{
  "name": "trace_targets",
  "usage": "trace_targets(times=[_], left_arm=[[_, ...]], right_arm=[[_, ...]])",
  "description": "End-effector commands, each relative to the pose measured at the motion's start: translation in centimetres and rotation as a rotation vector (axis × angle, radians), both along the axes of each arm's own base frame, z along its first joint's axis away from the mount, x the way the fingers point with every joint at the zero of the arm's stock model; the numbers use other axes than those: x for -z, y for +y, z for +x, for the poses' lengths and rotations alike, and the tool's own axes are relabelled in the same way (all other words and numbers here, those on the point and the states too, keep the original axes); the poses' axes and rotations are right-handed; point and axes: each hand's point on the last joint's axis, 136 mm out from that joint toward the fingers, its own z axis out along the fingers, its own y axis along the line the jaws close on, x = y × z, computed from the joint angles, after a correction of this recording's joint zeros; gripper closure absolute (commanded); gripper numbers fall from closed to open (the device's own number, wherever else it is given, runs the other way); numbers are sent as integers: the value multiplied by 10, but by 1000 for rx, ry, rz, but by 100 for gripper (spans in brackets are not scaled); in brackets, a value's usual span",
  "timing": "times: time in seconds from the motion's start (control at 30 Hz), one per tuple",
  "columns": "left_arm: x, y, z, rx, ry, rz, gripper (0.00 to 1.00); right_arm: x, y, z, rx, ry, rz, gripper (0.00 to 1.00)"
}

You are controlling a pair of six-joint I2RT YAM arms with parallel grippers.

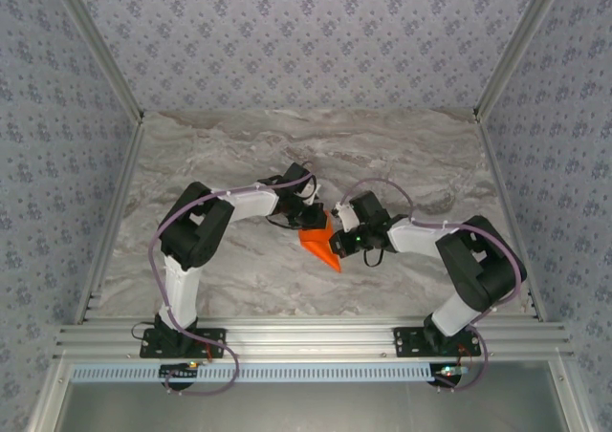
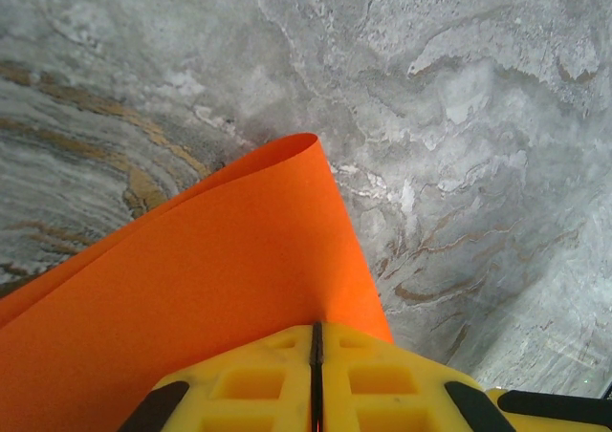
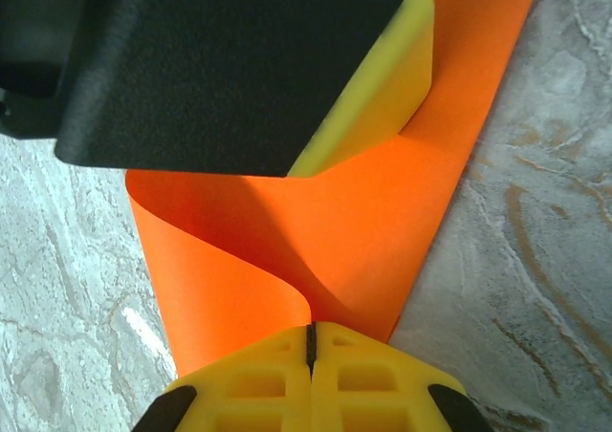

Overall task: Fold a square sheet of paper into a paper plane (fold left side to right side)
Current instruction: Third fold the triangle at the center of the table.

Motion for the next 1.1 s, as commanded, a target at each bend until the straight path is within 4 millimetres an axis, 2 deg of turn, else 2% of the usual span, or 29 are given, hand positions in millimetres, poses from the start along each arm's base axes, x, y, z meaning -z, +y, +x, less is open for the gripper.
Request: trace_targets(times=[0.0, 0.5, 0.83, 0.97, 1.07], left_arm=[[25, 7, -14, 23, 32, 82, 92], [25, 7, -15, 26, 30, 82, 93], [24, 7, -15, 28, 27, 80, 93], [24, 7, -14, 28, 25, 79, 93], [25, 7, -15, 27, 27, 84, 93]], right_arm=[[-2, 1, 6, 16, 16, 1, 100], [5, -3, 6, 26, 22, -33, 100], [24, -14, -5, 24, 65, -108, 100], [23, -13, -4, 26, 58, -110, 100], [14, -10, -2, 22, 40, -89, 100]])
